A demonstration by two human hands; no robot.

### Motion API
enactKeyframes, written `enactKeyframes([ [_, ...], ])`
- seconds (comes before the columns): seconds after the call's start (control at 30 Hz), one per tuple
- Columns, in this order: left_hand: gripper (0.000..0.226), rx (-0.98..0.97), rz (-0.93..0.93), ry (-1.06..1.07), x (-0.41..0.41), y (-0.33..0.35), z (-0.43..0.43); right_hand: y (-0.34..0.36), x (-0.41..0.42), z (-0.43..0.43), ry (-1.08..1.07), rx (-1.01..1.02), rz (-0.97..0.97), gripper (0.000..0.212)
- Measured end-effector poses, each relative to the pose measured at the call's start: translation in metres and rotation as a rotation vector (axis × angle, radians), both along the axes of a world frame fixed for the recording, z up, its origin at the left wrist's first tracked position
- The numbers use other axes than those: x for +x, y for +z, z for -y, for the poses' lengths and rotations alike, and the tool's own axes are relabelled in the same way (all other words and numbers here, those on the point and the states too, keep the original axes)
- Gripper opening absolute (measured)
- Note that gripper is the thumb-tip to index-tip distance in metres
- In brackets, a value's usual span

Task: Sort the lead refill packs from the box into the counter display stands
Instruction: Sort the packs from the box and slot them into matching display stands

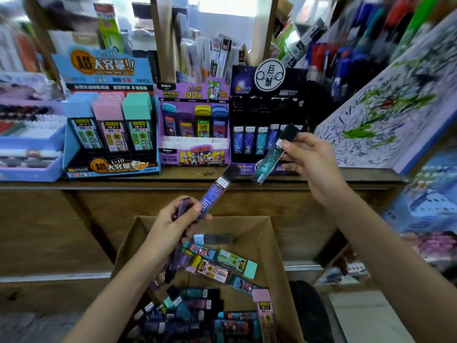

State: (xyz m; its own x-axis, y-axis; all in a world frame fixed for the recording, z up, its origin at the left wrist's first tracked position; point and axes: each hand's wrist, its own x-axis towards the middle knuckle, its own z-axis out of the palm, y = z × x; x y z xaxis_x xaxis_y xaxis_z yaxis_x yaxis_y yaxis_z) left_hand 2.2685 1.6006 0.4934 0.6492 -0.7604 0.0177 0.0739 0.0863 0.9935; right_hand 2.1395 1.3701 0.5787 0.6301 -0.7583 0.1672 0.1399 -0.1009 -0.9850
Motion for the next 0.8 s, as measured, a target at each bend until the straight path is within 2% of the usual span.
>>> enactKeyframes([
  [0.13,0.021,-0.064,0.065,0.067,0.003,0.01,0.002,0.031,0.009,0.039,-0.117,-0.207,-0.018,0.014],
  [0.27,0.013,-0.091,0.123,0.115,0.002,0.019,0.008,0.032,0.026,0.062,-0.081,-0.345,-0.126,0.014],
  [0.33,0.014,-0.096,0.134,0.118,0.0,0.021,0.01,0.026,0.033,0.068,-0.063,-0.397,-0.169,0.025],
  [0.47,0.018,-0.077,0.115,0.124,-0.001,0.019,0.009,0.024,0.041,0.072,-0.018,-0.4,-0.169,0.026],
  [0.6,0.019,-0.065,0.1,0.133,-0.003,0.018,0.011,0.017,0.044,0.074,0.008,-0.401,-0.252,0.034],
  [0.8,0.024,-0.06,0.105,0.14,-0.009,0.02,0.014,0.011,0.048,0.063,-0.096,-0.443,-0.356,0.033],
])
